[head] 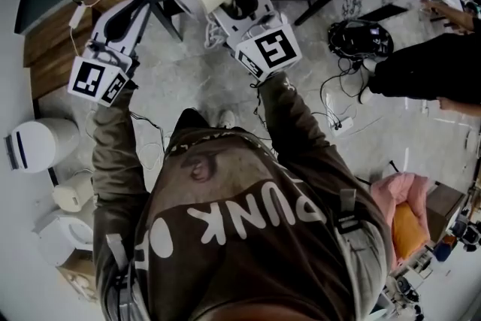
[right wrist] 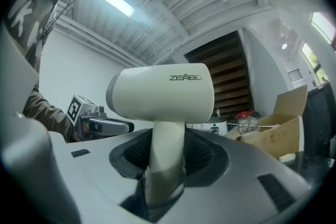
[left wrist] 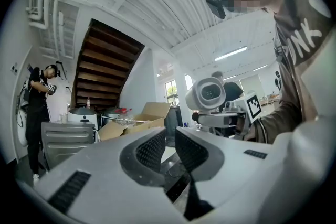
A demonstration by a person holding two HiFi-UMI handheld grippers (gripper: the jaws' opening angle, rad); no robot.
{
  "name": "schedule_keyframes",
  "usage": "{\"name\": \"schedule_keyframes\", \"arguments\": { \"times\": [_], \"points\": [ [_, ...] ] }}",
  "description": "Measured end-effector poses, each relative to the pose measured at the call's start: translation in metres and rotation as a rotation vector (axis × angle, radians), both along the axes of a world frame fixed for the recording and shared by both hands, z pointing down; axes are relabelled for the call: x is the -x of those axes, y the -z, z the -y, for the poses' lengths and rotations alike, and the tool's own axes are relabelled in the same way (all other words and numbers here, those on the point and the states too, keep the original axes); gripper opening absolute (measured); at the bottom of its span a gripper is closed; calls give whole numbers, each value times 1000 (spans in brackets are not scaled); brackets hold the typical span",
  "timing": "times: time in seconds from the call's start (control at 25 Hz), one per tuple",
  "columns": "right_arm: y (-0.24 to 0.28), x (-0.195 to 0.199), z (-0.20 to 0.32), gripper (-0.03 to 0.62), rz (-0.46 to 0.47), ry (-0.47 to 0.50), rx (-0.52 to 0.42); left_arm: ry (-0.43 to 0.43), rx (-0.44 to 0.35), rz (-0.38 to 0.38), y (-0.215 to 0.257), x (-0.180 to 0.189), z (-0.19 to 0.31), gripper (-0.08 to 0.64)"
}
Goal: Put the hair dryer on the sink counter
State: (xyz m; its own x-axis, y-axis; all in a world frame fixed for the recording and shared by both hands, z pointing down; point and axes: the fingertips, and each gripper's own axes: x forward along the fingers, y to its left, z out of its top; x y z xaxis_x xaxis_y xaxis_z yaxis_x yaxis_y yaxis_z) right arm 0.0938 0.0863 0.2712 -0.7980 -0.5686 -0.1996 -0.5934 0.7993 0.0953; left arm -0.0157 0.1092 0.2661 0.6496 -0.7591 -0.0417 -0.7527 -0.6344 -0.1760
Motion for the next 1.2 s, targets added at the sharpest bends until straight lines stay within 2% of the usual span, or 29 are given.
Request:
{"name": "schedule_keyframes", "arguments": {
  "times": [0.32, 0.68, 0.92, 1.2],
  "points": [
    [-13, 9, 49, 158, -7, 7, 19, 7, 12, 6, -18, 9, 52, 57],
    [-37, 70, 170, 158, -50, -14, 68, -18, 27, 1, -51, 66, 181, 57],
    [-56, 122, 262, 158, -70, -45, 146, -57, 53, 30, -81, 116, 275, 57],
    [-104, 157, 347, 158, -171, -64, 329, -116, 79, 49, -117, 139, 345, 57]
  ]
}}
